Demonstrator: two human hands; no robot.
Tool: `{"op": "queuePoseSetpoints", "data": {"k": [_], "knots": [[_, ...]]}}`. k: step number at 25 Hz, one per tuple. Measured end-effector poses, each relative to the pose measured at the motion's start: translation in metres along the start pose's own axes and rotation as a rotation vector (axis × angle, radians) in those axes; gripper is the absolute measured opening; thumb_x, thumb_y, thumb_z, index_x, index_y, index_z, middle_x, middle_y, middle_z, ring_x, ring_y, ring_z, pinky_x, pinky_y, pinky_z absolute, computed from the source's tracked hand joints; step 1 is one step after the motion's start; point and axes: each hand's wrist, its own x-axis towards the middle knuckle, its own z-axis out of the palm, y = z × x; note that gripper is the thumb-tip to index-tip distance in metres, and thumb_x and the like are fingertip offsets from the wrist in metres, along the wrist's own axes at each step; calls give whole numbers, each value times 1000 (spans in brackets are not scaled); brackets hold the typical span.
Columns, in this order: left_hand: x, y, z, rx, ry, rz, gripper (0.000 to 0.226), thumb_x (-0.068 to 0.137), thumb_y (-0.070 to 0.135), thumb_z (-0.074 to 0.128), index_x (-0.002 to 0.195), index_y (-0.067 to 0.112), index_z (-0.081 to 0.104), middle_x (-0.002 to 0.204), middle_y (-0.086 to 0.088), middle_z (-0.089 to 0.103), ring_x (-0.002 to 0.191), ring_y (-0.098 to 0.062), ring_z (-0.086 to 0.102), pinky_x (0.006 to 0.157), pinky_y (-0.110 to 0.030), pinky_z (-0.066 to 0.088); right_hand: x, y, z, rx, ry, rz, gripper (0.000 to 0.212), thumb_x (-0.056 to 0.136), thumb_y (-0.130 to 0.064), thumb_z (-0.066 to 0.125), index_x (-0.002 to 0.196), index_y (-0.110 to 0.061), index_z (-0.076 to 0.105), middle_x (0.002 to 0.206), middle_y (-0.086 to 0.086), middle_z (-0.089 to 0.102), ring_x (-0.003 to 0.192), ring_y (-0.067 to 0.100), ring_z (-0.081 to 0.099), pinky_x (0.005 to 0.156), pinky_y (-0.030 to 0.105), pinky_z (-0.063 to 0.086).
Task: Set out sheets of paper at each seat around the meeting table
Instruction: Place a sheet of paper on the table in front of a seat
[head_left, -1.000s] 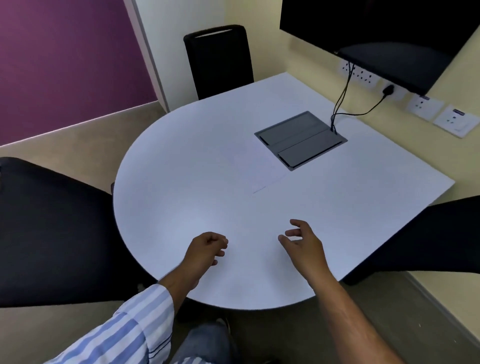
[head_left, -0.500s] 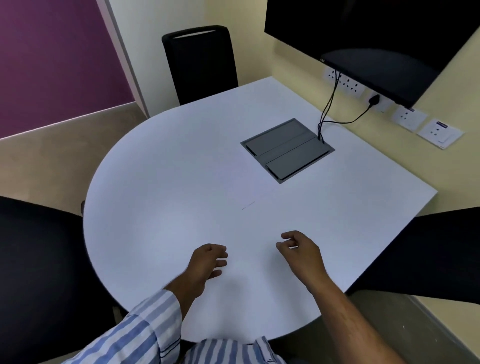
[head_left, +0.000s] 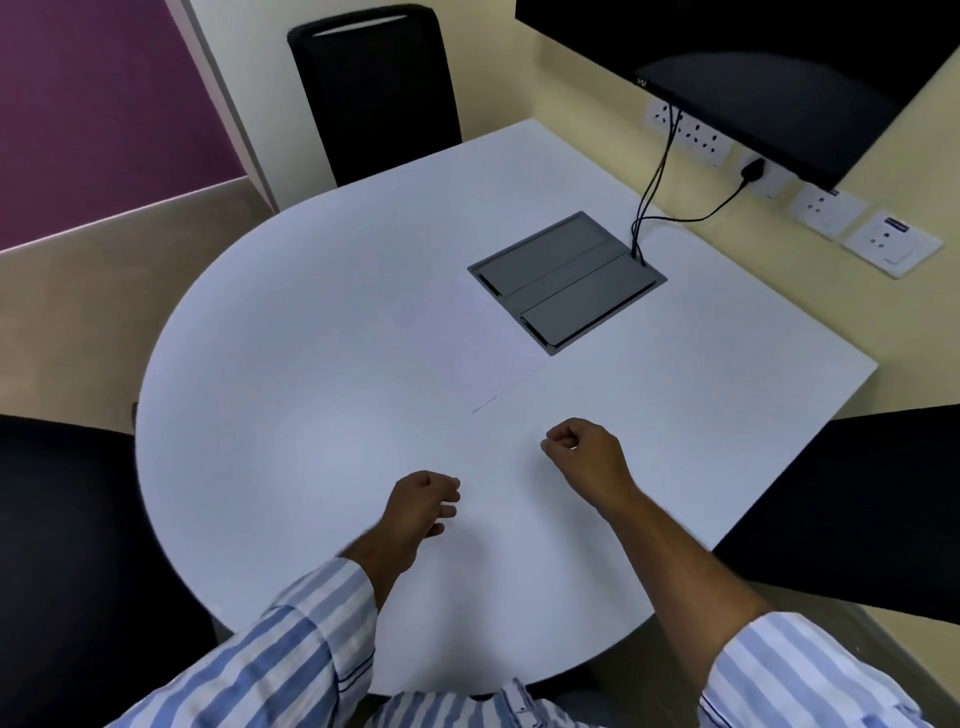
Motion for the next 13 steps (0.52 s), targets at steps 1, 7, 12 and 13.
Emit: {"op": "queuePoseSetpoints", "data": {"k": [1, 7, 12, 13], "knots": [[4, 0, 7, 15, 4, -4, 20, 93, 29, 67, 105, 16, 76, 106, -5, 79, 89, -20, 74, 72, -31, 55, 10, 3, 1, -14, -2, 0, 9, 91, -24, 75, 96, -18, 76, 88, -3, 75, 85, 15, 71, 75, 28, 55], [33, 23, 43, 138, 51, 43, 17, 93, 22, 68, 100, 8, 74, 102, -9, 77, 80, -18, 69, 64, -28, 50, 72, 11, 9, -24, -2, -6, 6, 90, -21, 70, 86, -19, 74, 79, -9, 72, 77, 9, 67, 69, 24, 49], [76, 46, 70, 240, 164, 9, 21, 91, 23, 71, 97, 3, 71, 98, -9, 75, 84, -22, 69, 70, -32, 51, 146, 27, 12, -14, -28, -7, 8, 90, -19, 66, 85, -21, 72, 74, -12, 69, 72, 9, 66, 62, 22, 46], [85, 50, 71, 239, 192, 1, 19, 90, 23, 71, 93, 4, 70, 94, -9, 73, 84, -22, 68, 71, -34, 51, 158, 28, 12, -4, -30, -1, 6, 90, -19, 66, 88, -21, 72, 76, -12, 70, 75, 12, 67, 62, 22, 46]]}}
